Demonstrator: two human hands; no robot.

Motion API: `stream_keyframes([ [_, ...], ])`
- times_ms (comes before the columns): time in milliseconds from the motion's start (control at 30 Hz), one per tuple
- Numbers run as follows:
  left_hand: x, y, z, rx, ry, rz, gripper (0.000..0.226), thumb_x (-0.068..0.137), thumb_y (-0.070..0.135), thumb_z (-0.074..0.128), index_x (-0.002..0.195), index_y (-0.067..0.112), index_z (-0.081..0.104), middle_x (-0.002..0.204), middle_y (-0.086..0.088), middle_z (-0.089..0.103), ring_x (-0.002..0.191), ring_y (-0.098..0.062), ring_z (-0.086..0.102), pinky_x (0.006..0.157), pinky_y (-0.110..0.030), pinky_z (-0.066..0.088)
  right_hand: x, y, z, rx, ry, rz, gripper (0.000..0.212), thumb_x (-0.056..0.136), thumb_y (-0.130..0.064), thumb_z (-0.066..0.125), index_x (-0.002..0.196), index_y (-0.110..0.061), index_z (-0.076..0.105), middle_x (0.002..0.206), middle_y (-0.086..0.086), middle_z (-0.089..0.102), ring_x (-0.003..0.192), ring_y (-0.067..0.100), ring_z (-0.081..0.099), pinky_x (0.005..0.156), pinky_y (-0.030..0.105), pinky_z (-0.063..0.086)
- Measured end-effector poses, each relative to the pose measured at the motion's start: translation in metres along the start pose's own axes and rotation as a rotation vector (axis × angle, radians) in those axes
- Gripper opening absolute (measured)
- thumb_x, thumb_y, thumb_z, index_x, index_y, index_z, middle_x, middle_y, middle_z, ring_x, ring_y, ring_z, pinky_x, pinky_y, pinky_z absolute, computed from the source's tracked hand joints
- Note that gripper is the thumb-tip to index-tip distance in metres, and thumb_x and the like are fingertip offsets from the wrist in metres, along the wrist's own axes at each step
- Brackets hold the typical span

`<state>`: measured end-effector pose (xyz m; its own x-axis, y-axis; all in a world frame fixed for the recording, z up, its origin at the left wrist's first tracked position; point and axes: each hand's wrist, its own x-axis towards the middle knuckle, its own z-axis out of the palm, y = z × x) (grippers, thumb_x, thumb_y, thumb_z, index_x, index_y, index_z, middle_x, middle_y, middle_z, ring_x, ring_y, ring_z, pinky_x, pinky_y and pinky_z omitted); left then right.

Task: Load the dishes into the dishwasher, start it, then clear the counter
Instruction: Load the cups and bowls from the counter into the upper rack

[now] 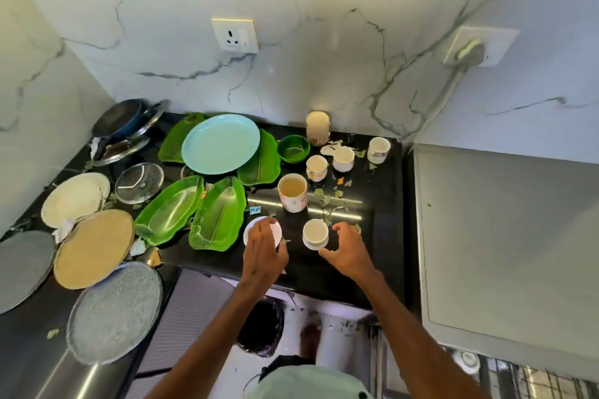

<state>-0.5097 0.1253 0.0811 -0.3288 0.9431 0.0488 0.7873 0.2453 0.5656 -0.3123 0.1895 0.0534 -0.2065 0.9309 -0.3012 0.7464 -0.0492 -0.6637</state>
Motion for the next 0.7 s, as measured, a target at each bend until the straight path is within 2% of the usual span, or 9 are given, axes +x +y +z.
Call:
stream_keyframes([
  [167, 0.026, -0.008, 0.005, -0.021, -0.059, 0.057, 0.050, 0.076, 0.010, 0.074, 0.123, 0.006, 0.057, 0.121, -0.010, 0.062, 0.116, -0.031, 0.056, 0.103, -0.040, 0.043, 0.019, -0.014, 0.009, -0.037, -0.012, -0.021, 0.098, 0.070, -0.037, 0.087, 0.147, -0.013, 0.032, 0.144, 0.010, 0.044, 0.134, 0.026, 0.042, 0.108, 0.037, 0.038],
  [267, 0.035, -0.003, 0.006, -0.039, -0.054, 0.080, 0.039, 0.078, 0.012, 0.073, 0.115, 0.011, 0.060, 0.114, -0.004, 0.063, 0.108, -0.023, 0.057, 0.095, -0.030, 0.042, 0.026, -0.019, 0.023, -0.117, -0.098, -0.040, 0.106, 0.071, -0.041, 0.086, 0.154, -0.015, 0.025, 0.153, 0.009, 0.037, 0.139, 0.028, 0.037, 0.112, 0.040, 0.037],
  [367, 0.038, 0.000, 0.010, -0.062, -0.042, 0.101, 0.030, 0.080, 0.011, 0.071, 0.108, 0.016, 0.062, 0.108, 0.002, 0.064, 0.102, -0.018, 0.060, 0.091, -0.023, 0.040, 0.029, -0.017, 0.039, -0.147, -0.052, -0.046, 0.095, 0.073, -0.039, 0.084, 0.149, -0.020, 0.031, 0.147, 0.007, 0.043, 0.130, 0.030, 0.046, 0.104, 0.042, 0.045],
  [467, 0.042, 0.006, 0.014, -0.077, -0.047, 0.159, 0.025, 0.082, 0.011, 0.068, 0.105, 0.018, 0.063, 0.105, 0.003, 0.066, 0.099, -0.016, 0.061, 0.089, -0.031, 0.049, 0.030, -0.015, 0.044, -0.079, 0.055, -0.085, 0.068, 0.074, -0.036, 0.081, 0.130, -0.025, 0.044, 0.125, 0.001, 0.058, 0.112, 0.025, 0.058, 0.087, 0.038, 0.053],
  [533, 0.050, 0.016, 0.016, -0.076, -0.050, 0.192, 0.023, 0.083, 0.010, 0.067, 0.104, 0.019, 0.062, 0.104, 0.003, 0.066, 0.097, -0.016, 0.059, 0.083, -0.031, 0.050, 0.031, -0.012, 0.041, 0.014, 0.098, -0.068, 0.060, 0.072, -0.040, 0.080, 0.121, -0.027, 0.048, 0.113, -0.003, 0.063, 0.102, 0.019, 0.062, 0.079, 0.036, 0.054],
  [600, 0.064, 0.032, 0.017, -0.084, -0.029, 0.242, 0.021, 0.084, 0.008, 0.064, 0.103, 0.018, 0.061, 0.102, 0.001, 0.065, 0.093, -0.017, 0.058, 0.079, -0.030, 0.049, 0.031, -0.008, 0.033, 0.168, 0.165, -0.002, 0.061, 0.069, -0.043, 0.082, 0.120, -0.030, 0.051, 0.108, -0.007, 0.065, 0.097, 0.014, 0.062, 0.079, 0.032, 0.054],
  [700, 0.101, 0.062, 0.026, -0.088, 0.012, 0.295, 0.027, 0.082, 0.006, 0.062, 0.109, 0.013, 0.060, 0.104, -0.004, 0.063, 0.094, -0.019, 0.058, 0.077, -0.032, 0.051, 0.034, 0.000, 0.013, 0.388, 0.288, 0.076, 0.061, 0.067, -0.036, 0.089, 0.119, -0.028, 0.058, 0.110, -0.009, 0.065, 0.099, 0.010, 0.061, 0.085, 0.027, 0.052],
])
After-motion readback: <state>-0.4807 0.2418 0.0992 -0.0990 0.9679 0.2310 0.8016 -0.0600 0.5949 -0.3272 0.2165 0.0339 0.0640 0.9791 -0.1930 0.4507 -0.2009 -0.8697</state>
